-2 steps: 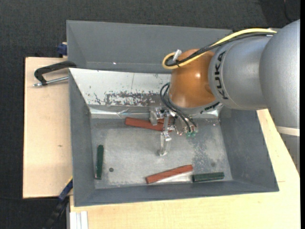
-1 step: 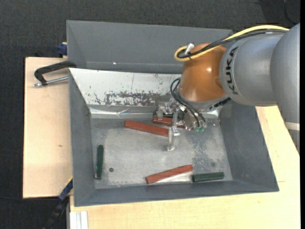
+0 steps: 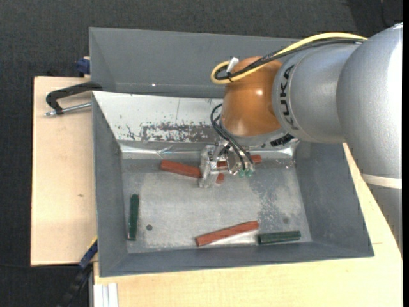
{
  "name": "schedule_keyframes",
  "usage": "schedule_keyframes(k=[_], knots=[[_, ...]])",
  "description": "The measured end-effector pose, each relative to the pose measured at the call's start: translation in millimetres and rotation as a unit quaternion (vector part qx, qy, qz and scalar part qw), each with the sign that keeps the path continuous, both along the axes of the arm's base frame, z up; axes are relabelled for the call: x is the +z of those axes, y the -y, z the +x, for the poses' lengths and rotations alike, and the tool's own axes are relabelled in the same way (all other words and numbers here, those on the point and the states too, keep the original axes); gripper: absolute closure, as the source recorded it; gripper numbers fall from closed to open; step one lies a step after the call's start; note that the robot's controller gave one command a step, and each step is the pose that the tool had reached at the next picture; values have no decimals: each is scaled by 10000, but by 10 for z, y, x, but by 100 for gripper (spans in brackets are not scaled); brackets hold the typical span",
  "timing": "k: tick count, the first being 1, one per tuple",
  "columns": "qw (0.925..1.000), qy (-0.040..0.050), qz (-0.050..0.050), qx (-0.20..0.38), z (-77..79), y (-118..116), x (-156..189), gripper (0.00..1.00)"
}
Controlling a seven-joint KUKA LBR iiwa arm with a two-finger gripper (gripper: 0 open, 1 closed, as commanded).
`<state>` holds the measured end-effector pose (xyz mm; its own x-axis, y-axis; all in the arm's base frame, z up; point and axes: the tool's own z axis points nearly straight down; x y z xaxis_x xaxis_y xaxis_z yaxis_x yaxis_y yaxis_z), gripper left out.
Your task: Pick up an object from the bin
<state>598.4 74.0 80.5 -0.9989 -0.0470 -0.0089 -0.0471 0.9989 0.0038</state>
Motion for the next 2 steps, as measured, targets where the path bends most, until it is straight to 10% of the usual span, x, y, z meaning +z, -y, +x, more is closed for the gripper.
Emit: schedule_keyframes(k=[1, 2], knots=[[10000, -16, -9, -5, -9, 11, -13, 0], [10000, 4, -2, -5, 3, 7, 1, 100]])
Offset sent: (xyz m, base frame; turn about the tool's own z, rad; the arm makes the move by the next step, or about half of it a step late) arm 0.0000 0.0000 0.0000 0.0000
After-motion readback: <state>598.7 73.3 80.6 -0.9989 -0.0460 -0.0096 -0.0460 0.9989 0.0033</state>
